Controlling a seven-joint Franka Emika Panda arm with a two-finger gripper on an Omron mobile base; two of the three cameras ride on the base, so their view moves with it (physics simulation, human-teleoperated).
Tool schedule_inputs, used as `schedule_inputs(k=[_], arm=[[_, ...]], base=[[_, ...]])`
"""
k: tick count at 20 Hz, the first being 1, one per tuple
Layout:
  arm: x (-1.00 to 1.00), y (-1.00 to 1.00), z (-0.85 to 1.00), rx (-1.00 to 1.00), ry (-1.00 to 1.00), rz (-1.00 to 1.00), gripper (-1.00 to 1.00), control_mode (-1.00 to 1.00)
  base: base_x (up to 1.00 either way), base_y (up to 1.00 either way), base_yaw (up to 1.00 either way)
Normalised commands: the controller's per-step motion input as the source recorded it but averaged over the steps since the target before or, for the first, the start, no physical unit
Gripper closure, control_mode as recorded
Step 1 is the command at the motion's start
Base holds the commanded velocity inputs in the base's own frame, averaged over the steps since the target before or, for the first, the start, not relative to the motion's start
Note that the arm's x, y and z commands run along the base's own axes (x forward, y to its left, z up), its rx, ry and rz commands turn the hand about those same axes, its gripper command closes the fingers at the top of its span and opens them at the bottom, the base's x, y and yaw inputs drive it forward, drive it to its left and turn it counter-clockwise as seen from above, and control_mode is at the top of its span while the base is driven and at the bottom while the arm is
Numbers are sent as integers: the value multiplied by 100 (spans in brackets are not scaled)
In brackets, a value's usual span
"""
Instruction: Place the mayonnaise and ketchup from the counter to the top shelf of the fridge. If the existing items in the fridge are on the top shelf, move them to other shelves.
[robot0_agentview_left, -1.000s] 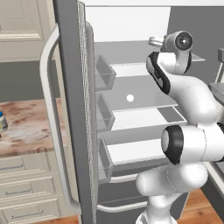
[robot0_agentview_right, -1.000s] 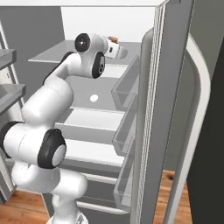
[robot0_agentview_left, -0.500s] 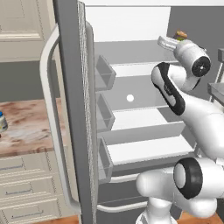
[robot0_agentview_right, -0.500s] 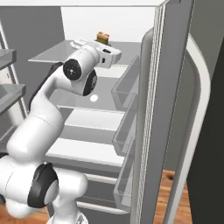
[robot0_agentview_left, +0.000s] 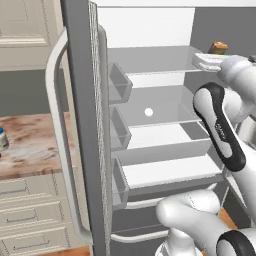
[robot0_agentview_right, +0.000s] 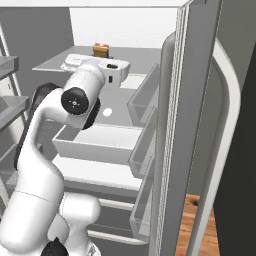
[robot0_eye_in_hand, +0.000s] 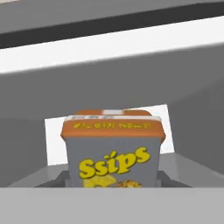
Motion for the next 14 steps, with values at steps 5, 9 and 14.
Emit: schedule_inputs(k=[5,9,14], arm=[[-100,42,-55,-36,14,16,100,-100],[-88,39,-100,-34,39,13,100,-100],[-15,3,-82,3,26,1,100,-100]], base=[[0,0,0],[0,0,0],[0,0,0]])
